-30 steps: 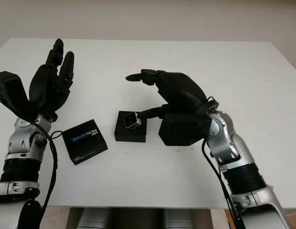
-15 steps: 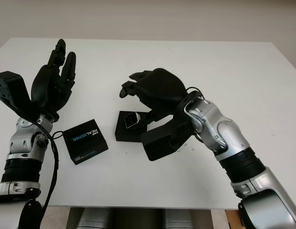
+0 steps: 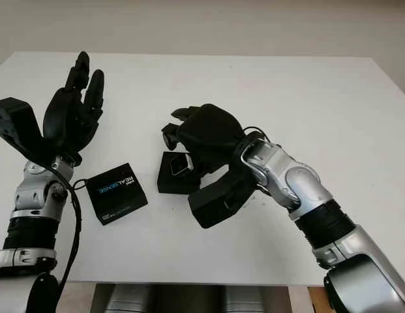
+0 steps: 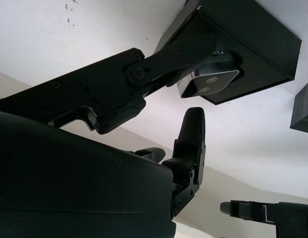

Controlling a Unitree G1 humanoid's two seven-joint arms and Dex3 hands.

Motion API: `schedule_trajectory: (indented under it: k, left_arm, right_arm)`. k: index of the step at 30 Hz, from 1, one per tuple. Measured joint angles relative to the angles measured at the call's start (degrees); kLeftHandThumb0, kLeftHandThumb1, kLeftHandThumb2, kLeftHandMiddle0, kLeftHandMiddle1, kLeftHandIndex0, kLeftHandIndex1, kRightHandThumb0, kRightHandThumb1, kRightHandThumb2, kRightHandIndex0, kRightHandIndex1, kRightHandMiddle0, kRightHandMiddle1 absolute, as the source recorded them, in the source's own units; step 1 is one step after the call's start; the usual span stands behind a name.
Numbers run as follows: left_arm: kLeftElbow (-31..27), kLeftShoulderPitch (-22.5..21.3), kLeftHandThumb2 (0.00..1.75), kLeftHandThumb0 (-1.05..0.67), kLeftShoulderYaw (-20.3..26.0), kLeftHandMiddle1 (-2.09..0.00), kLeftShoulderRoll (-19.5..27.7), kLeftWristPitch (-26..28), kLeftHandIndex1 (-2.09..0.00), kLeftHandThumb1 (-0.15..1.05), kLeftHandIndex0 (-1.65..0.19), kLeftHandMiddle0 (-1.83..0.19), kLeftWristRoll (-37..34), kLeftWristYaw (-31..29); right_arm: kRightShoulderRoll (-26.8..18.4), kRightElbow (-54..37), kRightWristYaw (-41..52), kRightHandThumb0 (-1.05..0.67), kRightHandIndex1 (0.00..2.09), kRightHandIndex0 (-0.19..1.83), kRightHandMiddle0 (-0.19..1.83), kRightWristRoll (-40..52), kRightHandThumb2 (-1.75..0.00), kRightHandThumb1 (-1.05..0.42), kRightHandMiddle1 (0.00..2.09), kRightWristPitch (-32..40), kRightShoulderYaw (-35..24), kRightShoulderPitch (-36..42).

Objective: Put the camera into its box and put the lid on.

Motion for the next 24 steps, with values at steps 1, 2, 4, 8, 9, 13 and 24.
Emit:
schedule_trajectory:
  k: [1,2,4,8,9,13,24]
  left_arm:
    - [0.0,0.0,0.42,-0.61,0.0,-0.03,-0.1,0.0,-0.02,1.05,0.19,0.19,0.0,0.0]
    - [0.0,0.0,0.42,-0.61,0.0,-0.03,-0.1,0.0,-0.02,1.05,0.19,0.19,0.0,0.0]
    - [0.0,0.0,0.42,-0.62,0.0,-0.03,-0.2,0.0,-0.02,1.05,0.19,0.19,0.0,0.0]
    - [0.0,0.0,0.41,-0.62,0.0,-0.03,-0.2,0.0,-0.02,1.05,0.19,0.19,0.0,0.0]
    - [0.0,0.0,0.42,-0.62,0.0,-0.03,-0.2,0.0,-0.02,1.05,0.19,0.19,0.0,0.0]
    - [0.0,0.0,0.43,-0.6,0.0,-0.04,-0.2,0.0,-0.03,1.05,0.19,0.19,0.0,0.1]
    - [0.0,0.0,0.41,-0.61,0.0,-0.05,-0.2,0.0,-0.04,1.05,0.19,0.19,0.0,0.3]
  right_arm:
    - [0.0,0.0,-0.5,-0.75,0.07,0.38,0.28,-0.2,-0.06,-0.93,1.26,-0.1,0.0,0.0]
    - [0.0,0.0,-1.0,-0.73,0.07,0.39,0.29,-0.3,-0.06,-0.93,1.27,-0.2,0.0,0.0]
    - [0.0,0.1,-1.9,-0.72,0.08,0.4,0.31,-0.4,-0.06,-0.93,1.29,-0.5,0.0,0.0]
    - [0.0,0.4,-2.0,-0.7,0.07,0.4,0.31,-0.5,-0.06,-0.94,1.28,-0.7,0.0,0.0]
    - [-0.1,0.4,-2.0,-0.69,0.07,0.4,0.31,-0.5,-0.06,-0.94,1.28,-0.8,0.0,0.0]
    - [-0.1,1.2,-2.1,-0.68,0.06,0.39,0.3,-0.2,-0.06,-0.94,1.29,-1.1,0.0,0.0]
    - [0.0,3.3,-1.6,-0.68,0.05,0.37,0.31,-0.1,-0.05,-0.95,1.15,-1.1,0.0,0.0]
